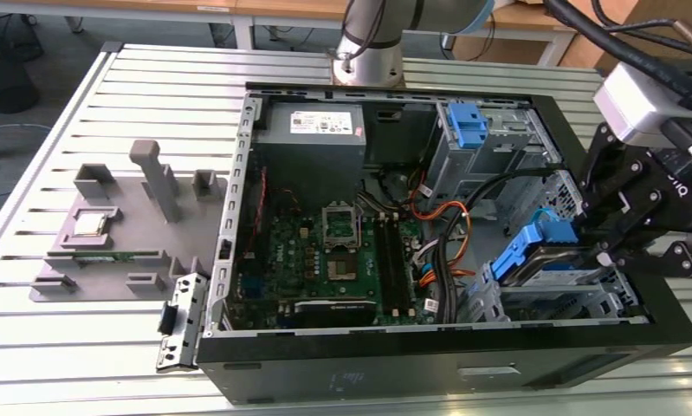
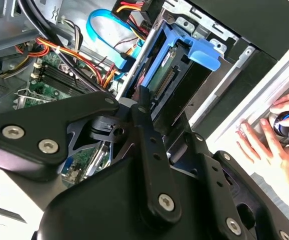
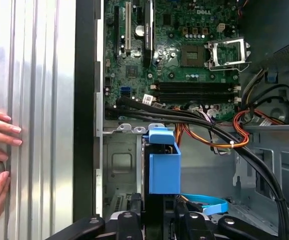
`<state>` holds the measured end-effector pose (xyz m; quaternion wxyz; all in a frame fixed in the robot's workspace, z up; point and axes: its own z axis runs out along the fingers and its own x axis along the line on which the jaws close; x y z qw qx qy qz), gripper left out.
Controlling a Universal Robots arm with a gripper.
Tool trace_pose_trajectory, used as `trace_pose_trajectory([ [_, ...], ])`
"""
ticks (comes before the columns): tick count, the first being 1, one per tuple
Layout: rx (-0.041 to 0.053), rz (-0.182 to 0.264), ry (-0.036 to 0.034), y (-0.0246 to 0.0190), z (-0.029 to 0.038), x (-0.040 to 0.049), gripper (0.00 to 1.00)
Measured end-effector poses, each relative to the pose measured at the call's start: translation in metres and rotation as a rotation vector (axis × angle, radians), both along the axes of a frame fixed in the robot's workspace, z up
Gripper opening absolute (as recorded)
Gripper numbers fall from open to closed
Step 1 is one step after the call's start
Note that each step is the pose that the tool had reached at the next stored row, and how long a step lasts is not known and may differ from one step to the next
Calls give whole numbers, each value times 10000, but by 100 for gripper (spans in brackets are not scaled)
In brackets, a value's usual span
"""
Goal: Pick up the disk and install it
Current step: 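Insert the disk into the insertion slot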
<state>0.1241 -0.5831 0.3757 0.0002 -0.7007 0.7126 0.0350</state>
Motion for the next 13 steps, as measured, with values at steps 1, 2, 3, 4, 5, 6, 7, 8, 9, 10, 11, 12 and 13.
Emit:
trace_pose_trajectory([
  [1,0,0,1,-1,-18,0,35],
  [2,-4,0,0,-1,-34,0,35],
  [3,-4,0,1,-1,-47,0,35],
  [4,-5,0,0,0,-51,0,35],
  [5,-6,0,0,0,-51,0,35],
  [6,-4,0,0,-1,-53,0,35],
  [7,-2,0,0,-1,-54,0,35],
  [8,-3,0,0,-1,-54,0,35],
  [9,-3,0,0,-1,-53,0,35],
  [10,-3,0,1,-1,-53,0,35],
  [11,-3,0,0,-1,-54,0,35],
  [12,-2,0,0,-1,-54,0,35],
  [13,-2,0,0,-1,-54,0,35],
])
